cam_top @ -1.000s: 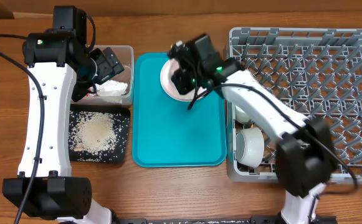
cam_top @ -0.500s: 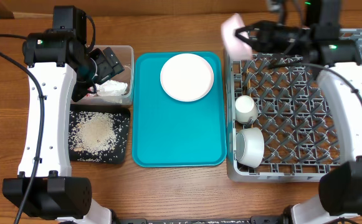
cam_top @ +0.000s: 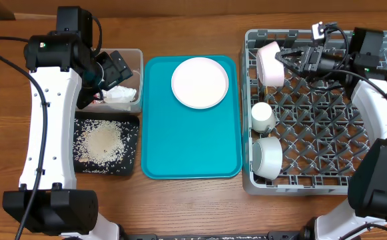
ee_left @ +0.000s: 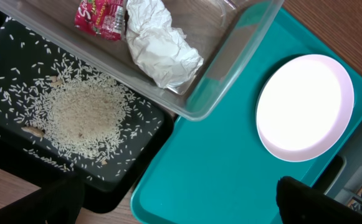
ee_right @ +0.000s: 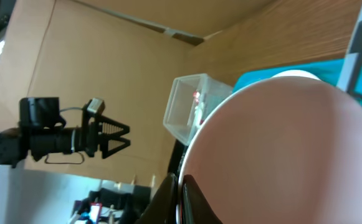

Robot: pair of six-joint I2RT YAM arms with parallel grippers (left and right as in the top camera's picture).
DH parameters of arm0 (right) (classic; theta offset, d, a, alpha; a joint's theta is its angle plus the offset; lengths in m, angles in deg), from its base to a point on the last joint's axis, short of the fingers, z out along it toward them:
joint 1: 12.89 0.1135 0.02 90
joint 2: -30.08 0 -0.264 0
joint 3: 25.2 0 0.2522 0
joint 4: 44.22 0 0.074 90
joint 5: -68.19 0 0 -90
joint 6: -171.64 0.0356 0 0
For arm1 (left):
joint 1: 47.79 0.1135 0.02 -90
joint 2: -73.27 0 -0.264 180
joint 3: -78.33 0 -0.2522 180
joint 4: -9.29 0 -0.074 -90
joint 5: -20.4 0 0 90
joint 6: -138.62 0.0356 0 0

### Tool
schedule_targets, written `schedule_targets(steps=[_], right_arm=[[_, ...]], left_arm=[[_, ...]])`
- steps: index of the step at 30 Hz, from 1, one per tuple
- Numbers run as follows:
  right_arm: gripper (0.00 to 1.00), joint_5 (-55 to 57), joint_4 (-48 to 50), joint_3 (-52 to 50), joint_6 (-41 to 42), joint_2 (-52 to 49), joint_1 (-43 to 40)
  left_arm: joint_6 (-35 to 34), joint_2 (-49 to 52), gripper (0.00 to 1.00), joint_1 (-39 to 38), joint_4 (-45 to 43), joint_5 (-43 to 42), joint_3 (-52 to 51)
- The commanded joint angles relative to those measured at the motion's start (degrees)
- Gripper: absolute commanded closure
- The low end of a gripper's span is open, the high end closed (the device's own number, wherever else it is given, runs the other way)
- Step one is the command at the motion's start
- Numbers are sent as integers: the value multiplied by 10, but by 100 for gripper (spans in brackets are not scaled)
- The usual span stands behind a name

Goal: Sort waste into correct bins and load items into the dishwasher
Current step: 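Lift the pink bowl and carry it to the rack's top edge, then lower the pink bowl into the rack and open the right gripper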

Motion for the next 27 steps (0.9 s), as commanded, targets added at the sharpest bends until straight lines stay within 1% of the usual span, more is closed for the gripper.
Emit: schedule_targets(steps=[1, 7, 12, 20, 24, 27], right_arm=[[96, -24, 15, -1, 31, 1, 9], [96, 17, -10, -3, 22, 1, 20], [96, 47, -9, -24, 8, 1, 21], [96, 60, 84, -101, 15, 1, 19], [95, 60, 94, -104, 15, 1, 17], [91, 60, 96, -104, 16, 1, 6]], left_arm=[[-1, -4, 0, -4, 0, 0, 8], [-1, -4, 0, -4, 0, 0, 8], [-1, -4, 0, -4, 0, 0, 8], [-1, -4, 0, -4, 0, 0, 8], [-1, -4, 0, -4, 0, 0, 8], [-1, -4, 0, -4, 0, 0, 8]])
